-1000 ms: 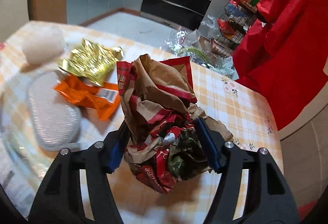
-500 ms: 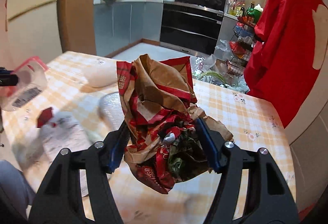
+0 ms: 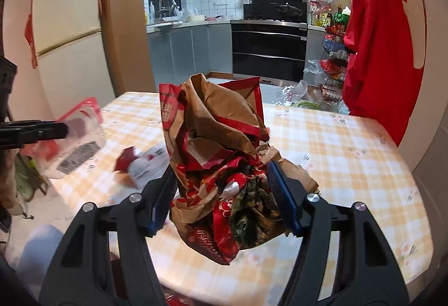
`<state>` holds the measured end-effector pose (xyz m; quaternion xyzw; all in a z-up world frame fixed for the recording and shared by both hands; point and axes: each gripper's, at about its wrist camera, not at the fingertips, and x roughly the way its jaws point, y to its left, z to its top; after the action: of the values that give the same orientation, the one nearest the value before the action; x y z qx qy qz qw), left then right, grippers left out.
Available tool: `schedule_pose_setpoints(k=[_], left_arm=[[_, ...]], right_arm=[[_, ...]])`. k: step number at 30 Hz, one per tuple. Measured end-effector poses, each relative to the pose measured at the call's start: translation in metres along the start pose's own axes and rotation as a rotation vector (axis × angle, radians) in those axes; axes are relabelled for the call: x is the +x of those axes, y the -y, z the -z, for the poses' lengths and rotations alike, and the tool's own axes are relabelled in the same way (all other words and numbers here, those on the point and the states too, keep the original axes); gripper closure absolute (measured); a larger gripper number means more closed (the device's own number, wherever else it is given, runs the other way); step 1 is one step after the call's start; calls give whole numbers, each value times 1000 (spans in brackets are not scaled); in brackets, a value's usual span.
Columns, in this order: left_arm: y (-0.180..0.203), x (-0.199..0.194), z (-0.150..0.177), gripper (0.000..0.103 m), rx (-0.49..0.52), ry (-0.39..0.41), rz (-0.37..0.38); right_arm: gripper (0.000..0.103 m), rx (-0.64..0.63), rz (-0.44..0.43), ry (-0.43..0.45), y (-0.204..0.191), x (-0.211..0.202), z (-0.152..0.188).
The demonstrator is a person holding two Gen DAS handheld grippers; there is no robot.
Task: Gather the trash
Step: 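Carry the wrapper to the bin and open the right tool while the left tool holds the bag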
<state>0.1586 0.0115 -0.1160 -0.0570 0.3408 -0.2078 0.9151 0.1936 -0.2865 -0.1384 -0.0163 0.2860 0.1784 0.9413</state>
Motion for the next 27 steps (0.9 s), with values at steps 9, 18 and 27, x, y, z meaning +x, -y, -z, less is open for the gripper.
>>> schedule_pose_setpoints(k=[9,18,27], left_arm=[[23,-38,46,79,-19,-12,-34],[19,-64,80,79,-57,-20,-51],[18,-80,97,79,-63,-18,-43]], right_arm=[[38,75,-38,-42,-10,-41,48],[38,60,-62,-92,-33,-59,84],[38,49,-71,-97,-49,-78,95]])
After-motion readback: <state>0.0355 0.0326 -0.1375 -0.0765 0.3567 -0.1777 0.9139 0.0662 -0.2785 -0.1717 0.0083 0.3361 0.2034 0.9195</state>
